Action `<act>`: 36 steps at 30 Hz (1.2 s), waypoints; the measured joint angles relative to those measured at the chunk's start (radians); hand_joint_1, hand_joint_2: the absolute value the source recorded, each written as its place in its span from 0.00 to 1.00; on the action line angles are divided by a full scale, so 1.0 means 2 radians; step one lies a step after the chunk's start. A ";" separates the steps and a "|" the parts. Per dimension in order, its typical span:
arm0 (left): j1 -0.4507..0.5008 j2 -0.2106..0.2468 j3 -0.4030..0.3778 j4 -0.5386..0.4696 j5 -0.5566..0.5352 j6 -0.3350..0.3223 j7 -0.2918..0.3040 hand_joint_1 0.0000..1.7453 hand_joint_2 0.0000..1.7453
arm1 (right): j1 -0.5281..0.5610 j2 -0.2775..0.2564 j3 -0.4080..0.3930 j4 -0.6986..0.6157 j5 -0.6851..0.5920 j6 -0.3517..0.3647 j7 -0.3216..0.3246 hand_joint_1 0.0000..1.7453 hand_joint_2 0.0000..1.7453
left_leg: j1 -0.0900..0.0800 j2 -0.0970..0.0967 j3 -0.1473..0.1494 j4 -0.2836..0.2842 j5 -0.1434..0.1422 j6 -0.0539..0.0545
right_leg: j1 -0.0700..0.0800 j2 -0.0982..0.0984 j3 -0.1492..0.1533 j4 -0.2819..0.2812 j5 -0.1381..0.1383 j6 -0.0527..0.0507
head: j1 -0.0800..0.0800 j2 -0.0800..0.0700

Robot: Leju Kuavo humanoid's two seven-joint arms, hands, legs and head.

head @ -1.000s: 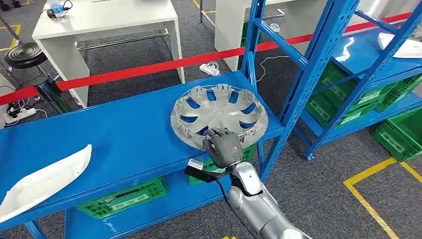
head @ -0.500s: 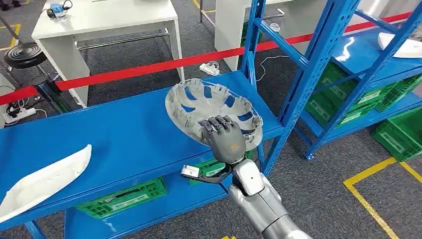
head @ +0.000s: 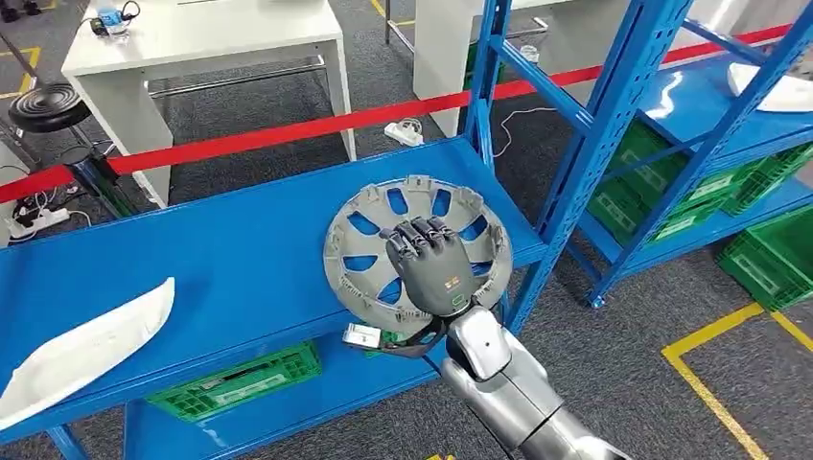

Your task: Take the parts from the cabinet and place them on the table.

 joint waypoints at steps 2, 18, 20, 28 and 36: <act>0.000 0.000 0.000 0.000 0.000 -0.002 0.001 0.00 0.00 | 0.002 0.000 0.002 -0.003 -0.003 0.000 -0.004 0.00 1.00 | 0.000 0.000 0.000 0.000 0.000 0.000 | 0.000 0.000 0.000 0.000 0.000 0.000 | 0.000 0.000; 0.001 0.000 0.000 0.000 -0.003 -0.008 0.007 0.00 0.00 | 0.023 0.022 -0.016 -0.020 -0.024 0.018 -0.091 0.00 0.00 | 0.000 0.000 0.000 0.000 0.000 0.000 | 0.000 0.000 0.000 0.000 0.000 0.000 | 0.000 0.000; 0.001 0.000 0.000 0.000 -0.003 -0.008 0.007 0.00 0.00 | 0.023 0.024 -0.017 -0.020 -0.032 0.020 -0.095 0.00 0.00 | 0.000 0.000 0.000 0.000 0.000 0.000 | 0.000 0.000 0.000 0.000 0.000 0.000 | 0.000 0.000; 0.001 0.000 0.000 0.000 -0.009 -0.008 0.012 0.00 0.00 | 0.028 0.045 -0.033 -0.020 -0.122 0.059 -0.113 0.00 0.00 | 0.000 0.000 0.000 0.000 0.000 0.000 | 0.000 0.000 0.000 0.000 0.000 0.000 | 0.000 0.000; 0.000 0.000 0.000 0.000 -0.011 -0.013 0.014 0.00 0.00 | 0.033 0.074 -0.057 -0.003 -0.195 0.095 -0.113 0.00 1.00 | 0.000 0.000 0.000 0.000 0.000 0.000 | 0.000 0.000 0.000 0.000 0.000 0.000 | 0.000 0.000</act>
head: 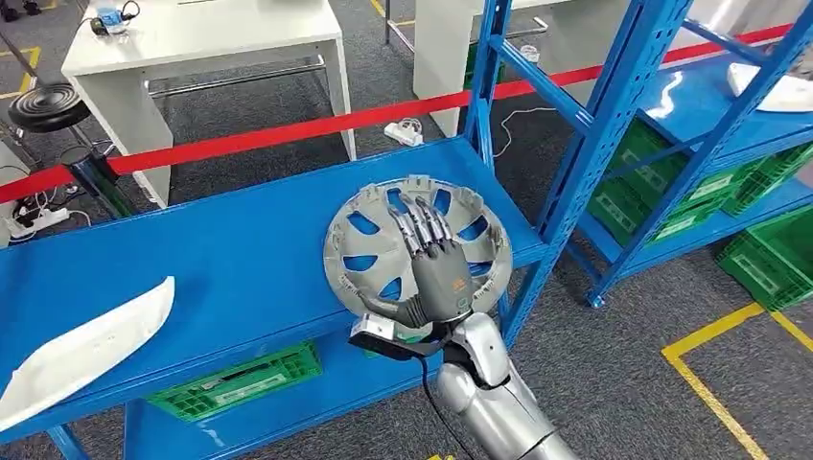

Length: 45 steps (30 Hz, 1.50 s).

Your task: Take the parts from the cabinet and place them on the table.

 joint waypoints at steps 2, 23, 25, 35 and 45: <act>0.000 0.000 0.000 0.000 -0.002 0.000 0.003 0.00 0.00 | 0.000 0.006 -0.004 0.010 -0.012 0.008 0.001 0.00 1.00 | 0.000 0.000 0.000 0.000 0.000 0.000 | 0.000 0.000 0.000 0.000 0.000 0.000 | 0.000 0.000; 0.000 -0.002 0.001 0.000 0.000 0.007 0.015 0.00 0.00 | -0.039 0.017 -0.005 0.146 -0.025 0.059 0.011 0.00 1.00 | 0.000 0.000 0.000 0.000 0.000 0.000 | 0.000 0.000 0.000 0.000 0.000 0.000 | 0.000 0.000; 0.000 -0.002 0.001 0.000 -0.001 0.006 0.015 0.00 0.00 | -0.042 0.017 -0.005 0.154 -0.025 0.061 0.015 0.00 1.00 | 0.000 0.000 0.000 0.000 0.000 0.000 | 0.000 0.000 0.000 0.000 0.000 0.000 | 0.000 0.000; 0.000 -0.005 0.001 0.000 -0.007 0.002 0.018 0.00 0.00 | -0.059 0.016 -0.007 0.191 -0.042 0.095 0.027 0.00 1.00 | 0.000 0.000 0.001 0.000 0.000 0.000 | 0.000 0.000 0.001 0.000 0.000 0.000 | 0.000 0.000; -0.001 -0.005 0.001 0.000 -0.009 0.000 0.019 0.00 0.00 | -0.071 0.016 -0.007 0.217 -0.048 0.110 0.041 0.00 1.00 | 0.000 0.001 0.003 0.000 -0.001 -0.001 | 0.000 0.000 0.003 0.000 0.000 0.000 | 0.000 0.000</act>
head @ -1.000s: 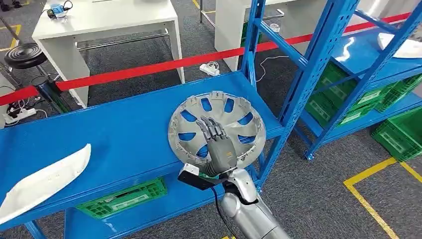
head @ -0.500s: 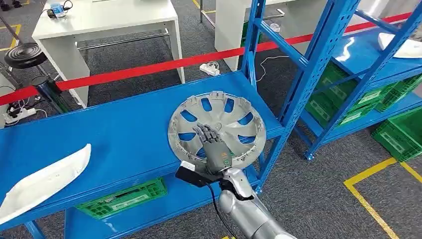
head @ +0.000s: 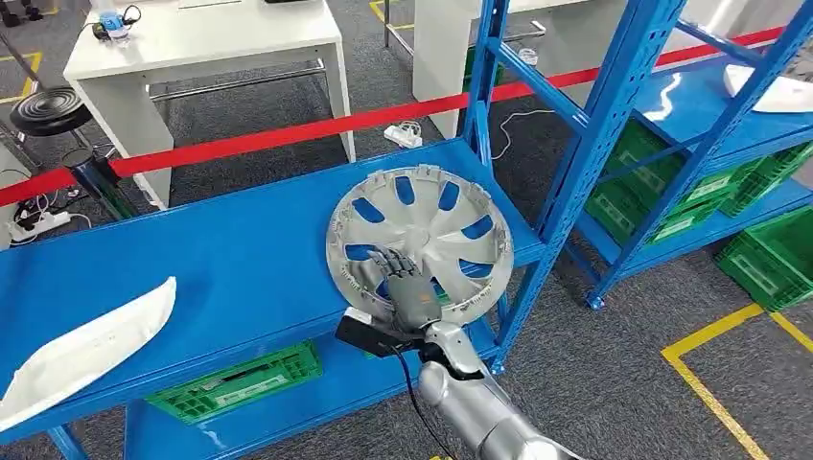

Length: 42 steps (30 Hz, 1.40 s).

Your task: Take the parts from the cabinet and place them on the table.

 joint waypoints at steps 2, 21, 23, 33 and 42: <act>0.000 0.000 0.000 0.000 0.000 0.000 0.000 0.00 0.00 | 0.000 0.000 0.000 0.002 -0.001 0.004 0.003 0.00 1.00 | 0.000 0.000 0.000 0.000 0.000 0.000 | 0.000 0.000 0.000 0.000 0.000 0.000 | 0.000 0.000; 0.000 0.000 0.000 0.000 0.002 0.008 -0.008 0.00 0.00 | 0.001 -0.003 0.016 -0.024 0.001 0.005 0.030 1.00 1.00 | 0.000 0.000 0.000 0.000 0.000 0.000 | 0.000 0.000 0.000 0.000 0.000 0.000 | 0.000 0.000; 0.000 0.000 0.000 0.000 0.002 0.008 -0.008 0.00 0.00 | 0.002 -0.004 0.018 -0.027 0.002 0.004 0.030 1.00 1.00 | 0.000 0.000 0.000 0.000 0.000 0.000 | 0.000 0.000 0.000 0.000 0.000 0.000 | 0.000 0.000; -0.001 0.000 0.000 0.000 0.003 0.013 -0.007 0.00 0.00 | 0.001 -0.006 0.020 -0.031 0.003 0.004 0.030 1.00 1.00 | 0.000 0.000 0.000 0.000 0.000 0.000 | 0.000 0.000 0.000 0.000 0.000 0.000 | 0.000 0.000; -0.001 0.000 0.000 0.000 0.004 0.014 -0.007 0.00 0.00 | 0.007 -0.007 0.021 -0.038 0.006 0.001 0.030 1.00 1.00 | 0.000 0.000 0.000 0.000 0.000 0.000 | 0.000 0.000 0.000 0.000 0.000 0.000 | 0.000 0.000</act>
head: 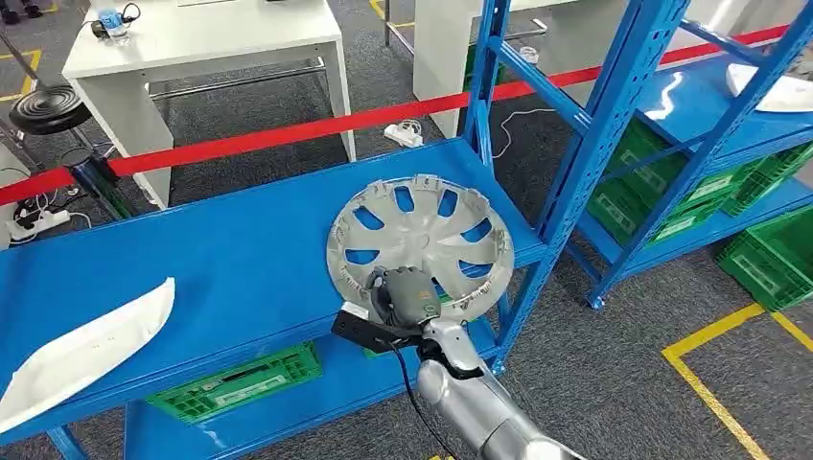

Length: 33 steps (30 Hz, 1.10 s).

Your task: Take the parts from the cabinet and place them on the table.

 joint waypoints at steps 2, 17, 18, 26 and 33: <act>0.000 0.000 0.000 0.000 0.000 0.000 0.000 0.00 0.00 | 0.002 0.000 0.000 -0.003 0.005 -0.007 0.000 1.00 1.00 | 0.000 0.000 0.000 0.000 0.000 0.000 | 0.000 0.000 0.000 0.000 0.000 0.000 | 0.000 0.000; 0.000 0.000 0.000 0.000 -0.004 -0.008 -0.013 0.00 0.00 | 0.007 -0.023 0.006 -0.092 0.160 -0.120 0.014 1.00 1.00 | 0.000 0.000 0.000 0.000 0.000 0.000 | 0.000 0.000 0.000 0.000 0.000 0.000 | 0.000 0.000; 0.000 0.000 0.000 0.000 -0.004 -0.009 -0.014 0.00 0.00 | 0.005 -0.024 0.006 -0.097 0.170 -0.126 0.014 0.88 1.00 | 0.000 0.000 0.000 0.000 0.000 0.000 | 0.000 0.000 0.000 0.000 0.000 0.000 | 0.000 0.000; 0.000 0.001 0.001 0.000 -0.004 -0.018 -0.013 0.00 0.00 | -0.004 -0.031 0.006 -0.119 0.111 -0.116 -0.048 0.00 0.00 | 0.000 0.000 0.000 0.000 0.000 0.000 | 0.000 0.000 0.000 0.000 0.000 0.000 | 0.000 0.000; 0.000 0.000 0.001 0.000 -0.005 -0.017 -0.019 0.00 0.00 | 0.009 -0.020 0.006 -0.119 0.072 -0.106 -0.066 0.00 0.00 | 0.000 0.000 0.000 0.000 0.000 0.000 | 0.000 0.000 0.000 0.000 0.000 0.000 | 0.000 0.000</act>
